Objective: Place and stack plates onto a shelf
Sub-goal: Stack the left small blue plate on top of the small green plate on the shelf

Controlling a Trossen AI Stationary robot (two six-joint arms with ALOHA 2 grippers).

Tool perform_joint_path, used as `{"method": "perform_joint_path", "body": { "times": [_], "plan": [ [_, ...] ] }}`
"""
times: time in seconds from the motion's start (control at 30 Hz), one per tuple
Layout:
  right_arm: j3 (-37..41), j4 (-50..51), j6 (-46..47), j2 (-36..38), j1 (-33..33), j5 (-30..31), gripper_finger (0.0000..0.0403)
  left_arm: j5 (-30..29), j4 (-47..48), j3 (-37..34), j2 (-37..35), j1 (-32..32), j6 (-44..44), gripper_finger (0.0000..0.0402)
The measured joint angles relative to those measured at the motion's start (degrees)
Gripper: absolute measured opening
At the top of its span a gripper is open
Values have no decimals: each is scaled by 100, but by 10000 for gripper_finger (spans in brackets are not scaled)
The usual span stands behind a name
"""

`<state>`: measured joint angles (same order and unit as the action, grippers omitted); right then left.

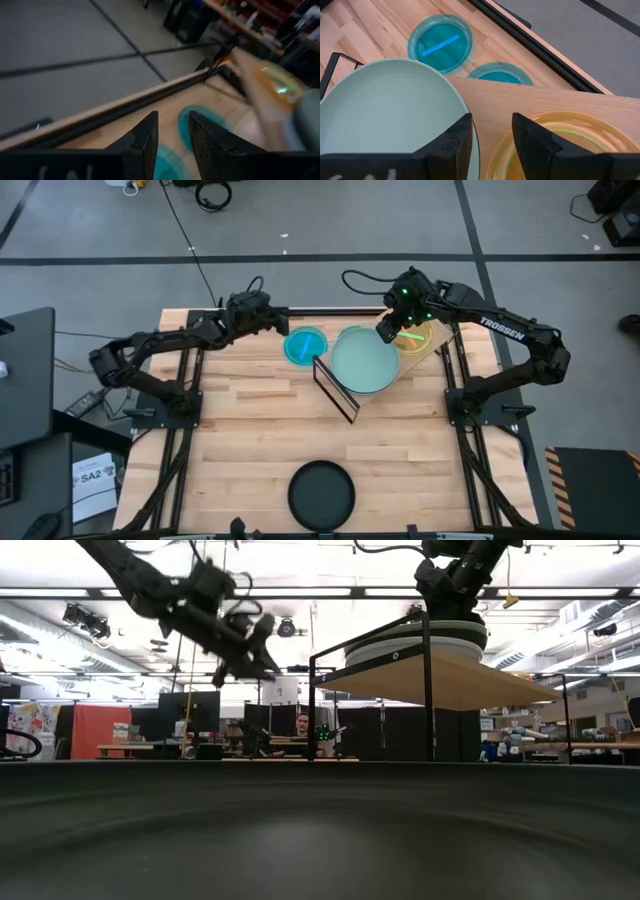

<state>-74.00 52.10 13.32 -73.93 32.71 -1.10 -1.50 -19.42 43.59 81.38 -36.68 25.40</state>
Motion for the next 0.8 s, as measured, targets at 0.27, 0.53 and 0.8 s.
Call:
{"method": "perform_joint_path", "body": {
  "times": [0.27,0.53,0.8],
  "plan": [
    [0,0,0,0,0,0,145,506,52,-2,646,-453,145,114],
    [0,0,2,0,0,0,145,520,319,-4,1140,-505,119,114],
    [-1,2,0,0,0,0,145,525,361,-4,1607,-494,216,114]
  ]
}}
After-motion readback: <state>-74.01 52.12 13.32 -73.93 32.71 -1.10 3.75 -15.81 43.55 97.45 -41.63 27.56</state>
